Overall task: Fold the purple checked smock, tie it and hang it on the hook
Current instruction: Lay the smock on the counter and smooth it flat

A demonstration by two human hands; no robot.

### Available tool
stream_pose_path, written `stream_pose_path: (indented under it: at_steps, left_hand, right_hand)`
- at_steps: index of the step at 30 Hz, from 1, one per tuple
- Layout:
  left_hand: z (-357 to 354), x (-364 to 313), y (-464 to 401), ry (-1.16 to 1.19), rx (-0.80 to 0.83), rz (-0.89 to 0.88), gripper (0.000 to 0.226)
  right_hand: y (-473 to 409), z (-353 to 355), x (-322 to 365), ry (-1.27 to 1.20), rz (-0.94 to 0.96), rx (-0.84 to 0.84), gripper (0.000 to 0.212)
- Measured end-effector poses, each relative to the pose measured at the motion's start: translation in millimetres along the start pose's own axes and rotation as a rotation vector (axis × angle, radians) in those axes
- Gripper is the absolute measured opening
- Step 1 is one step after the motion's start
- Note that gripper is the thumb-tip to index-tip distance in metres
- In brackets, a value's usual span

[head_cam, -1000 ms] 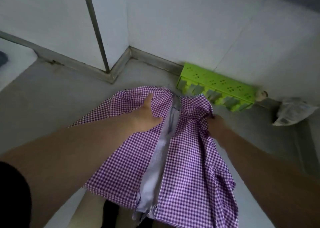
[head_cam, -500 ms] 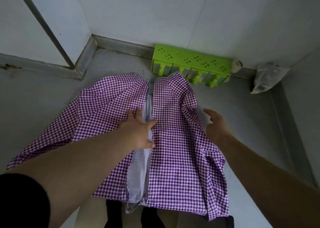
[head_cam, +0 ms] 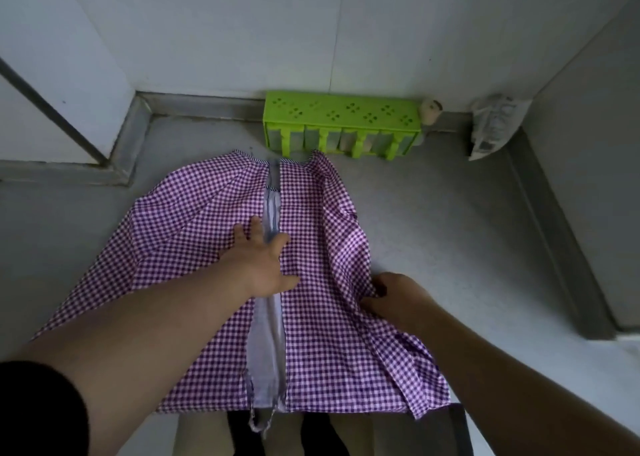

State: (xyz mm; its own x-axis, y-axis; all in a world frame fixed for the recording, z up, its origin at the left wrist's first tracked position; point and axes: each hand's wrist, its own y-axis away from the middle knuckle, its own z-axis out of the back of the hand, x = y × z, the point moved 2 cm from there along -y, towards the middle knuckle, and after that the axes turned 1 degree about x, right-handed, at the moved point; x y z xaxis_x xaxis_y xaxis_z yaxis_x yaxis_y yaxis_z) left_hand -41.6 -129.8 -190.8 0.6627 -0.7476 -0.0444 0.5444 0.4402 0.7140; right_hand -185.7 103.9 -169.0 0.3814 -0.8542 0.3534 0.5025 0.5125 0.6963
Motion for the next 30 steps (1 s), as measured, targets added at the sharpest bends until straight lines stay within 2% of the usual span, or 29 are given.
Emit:
stream_pose_path:
  at_steps: [4, 8, 10, 12, 15, 17, 20, 23, 25, 28, 30]
  left_hand:
    - [-5, -2, 1, -0.114, 0.009, 0.019, 0.129]
    - [-5, -3, -4, -0.126, 0.013, 0.03, 0.137]
    - [-3, -4, -7, -0.121, 0.022, 0.022, 0.138]
    - [-2, -2, -8, -0.117, 0.031, 0.013, 0.137]
    - [1, 0, -8, -0.113, 0.038, -0.002, 0.132]
    - [3, 1, -5, -0.112, 0.036, -0.017, 0.128]
    - [5, 1, -3, -0.095, 0.037, -0.034, 0.125]
    - [5, 0, -4, -0.094, 0.038, -0.029, 0.125]
    - [5, -1, -6, -0.099, 0.041, -0.017, 0.126]
    - [6, -2, -4, -0.099, 0.043, -0.015, 0.126]
    - [7, -2, -3, -0.093, 0.041, -0.023, 0.128]
  right_hand:
    - [4, -7, 15, -0.102, 0.058, -0.075, 0.042]
    - [17, 8, 22, -0.246, 0.131, -0.25, 0.032]
    - [25, 15, 26, -0.321, 0.151, -0.282, 0.031]
    - [29, 15, 28, -0.311, 0.154, -0.208, 0.034]
    - [30, 1, 18, -0.24, 0.126, 0.077, 0.039]
    - [32, -5, 2, -0.208, 0.086, 0.191, 0.035]
    - [38, -7, -20, -0.265, 0.033, 0.255, 0.026]
    - [47, 1, -24, -0.363, 0.056, 0.272, 0.024]
    - [52, 11, -18, -0.529, 0.099, 0.247, 0.022]
    - [58, 15, 1, -0.792, 0.109, 0.315, 0.029]
    - [53, 1, 10, -0.656, 0.077, 0.313, 0.031]
